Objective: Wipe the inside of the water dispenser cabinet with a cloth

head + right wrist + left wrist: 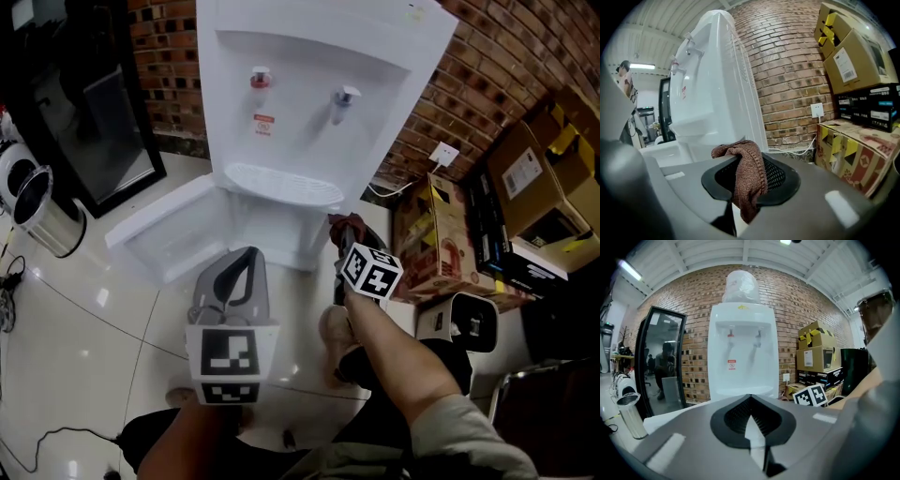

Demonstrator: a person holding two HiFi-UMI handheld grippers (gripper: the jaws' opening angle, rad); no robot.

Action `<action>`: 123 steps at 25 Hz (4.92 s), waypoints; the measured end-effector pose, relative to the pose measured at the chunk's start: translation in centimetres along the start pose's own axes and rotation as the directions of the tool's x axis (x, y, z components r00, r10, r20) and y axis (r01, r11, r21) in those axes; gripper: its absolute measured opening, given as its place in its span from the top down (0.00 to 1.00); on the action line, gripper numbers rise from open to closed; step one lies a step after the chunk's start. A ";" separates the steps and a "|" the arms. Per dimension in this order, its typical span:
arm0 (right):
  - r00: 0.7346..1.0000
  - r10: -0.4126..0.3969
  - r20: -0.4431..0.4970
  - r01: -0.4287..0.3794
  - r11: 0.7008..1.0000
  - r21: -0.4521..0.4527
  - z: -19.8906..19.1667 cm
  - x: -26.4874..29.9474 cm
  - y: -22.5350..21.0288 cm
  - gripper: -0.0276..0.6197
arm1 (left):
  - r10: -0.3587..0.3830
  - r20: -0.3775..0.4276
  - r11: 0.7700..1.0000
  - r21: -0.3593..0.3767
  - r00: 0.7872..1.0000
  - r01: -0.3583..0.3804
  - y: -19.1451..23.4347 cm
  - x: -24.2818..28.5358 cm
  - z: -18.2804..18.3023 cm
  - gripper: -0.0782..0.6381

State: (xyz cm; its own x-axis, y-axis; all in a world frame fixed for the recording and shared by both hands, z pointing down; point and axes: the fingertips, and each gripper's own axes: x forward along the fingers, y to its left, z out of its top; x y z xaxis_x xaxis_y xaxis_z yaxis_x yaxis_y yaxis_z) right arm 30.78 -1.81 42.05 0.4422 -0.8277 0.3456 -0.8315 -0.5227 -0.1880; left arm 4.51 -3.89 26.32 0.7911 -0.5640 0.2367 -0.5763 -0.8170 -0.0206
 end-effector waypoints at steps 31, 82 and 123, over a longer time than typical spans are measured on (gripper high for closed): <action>0.938 0.042 -0.343 -0.159 0.933 -0.322 -6.3 5.8 2.7 0.79 | 0.054 -0.065 0.998 -0.033 0.996 -0.057 6.4 3.9 -2.6 0.89; 0.947 0.299 -0.117 -0.290 0.953 0.083 -10.9 11.1 14.0 0.79 | 0.108 -0.178 0.989 -0.077 0.978 -0.123 10.8 6.5 -6.8 0.89; 0.853 0.010 -0.522 -0.016 1.000 -0.008 -23.9 20.9 11.5 0.80 | 0.084 -0.231 0.986 -0.122 0.969 -0.115 11.9 8.5 -8.8 0.89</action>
State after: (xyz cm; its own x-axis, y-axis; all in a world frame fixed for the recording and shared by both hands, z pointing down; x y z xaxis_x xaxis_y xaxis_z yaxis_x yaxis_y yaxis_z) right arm 22.40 -20.20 69.06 0.1934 -0.6044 0.7729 -0.8412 -0.5076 -0.1864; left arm 2.55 -17.40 36.66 0.6712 -0.5877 0.4518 -0.6838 -0.7261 0.0714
